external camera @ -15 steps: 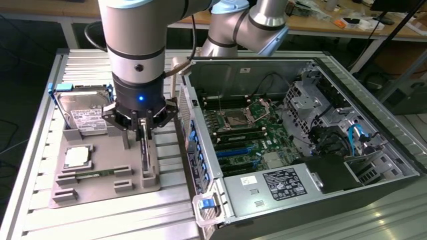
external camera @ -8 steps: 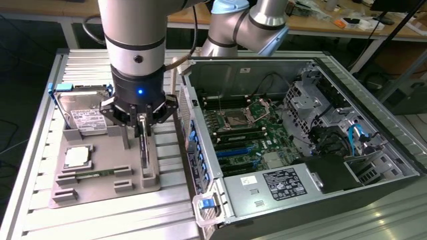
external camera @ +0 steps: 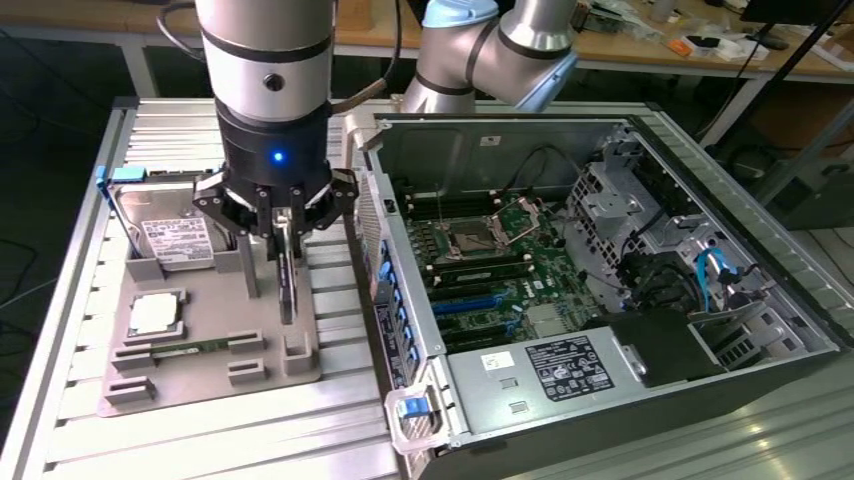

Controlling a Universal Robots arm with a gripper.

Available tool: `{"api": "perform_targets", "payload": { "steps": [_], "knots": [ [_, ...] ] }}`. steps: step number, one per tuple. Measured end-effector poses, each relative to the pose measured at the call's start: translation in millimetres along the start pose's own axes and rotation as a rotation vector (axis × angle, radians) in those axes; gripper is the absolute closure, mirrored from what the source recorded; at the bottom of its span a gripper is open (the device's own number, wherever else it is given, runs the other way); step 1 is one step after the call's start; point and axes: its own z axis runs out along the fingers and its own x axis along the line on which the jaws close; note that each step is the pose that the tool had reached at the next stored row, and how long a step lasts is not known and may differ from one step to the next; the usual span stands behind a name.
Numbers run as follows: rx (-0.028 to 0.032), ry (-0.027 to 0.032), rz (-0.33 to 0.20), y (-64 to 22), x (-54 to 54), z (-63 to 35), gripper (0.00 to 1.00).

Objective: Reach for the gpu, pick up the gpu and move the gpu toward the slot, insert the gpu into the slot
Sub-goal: 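Pick up the gpu and move the gpu toward the slot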

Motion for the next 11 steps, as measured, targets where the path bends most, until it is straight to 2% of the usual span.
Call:
{"api": "perform_targets", "payload": {
  "steps": [11],
  "knots": [
    [0.0001,0.0000,0.000,1.3,0.9,-29.3,0.73]
  ]
}}
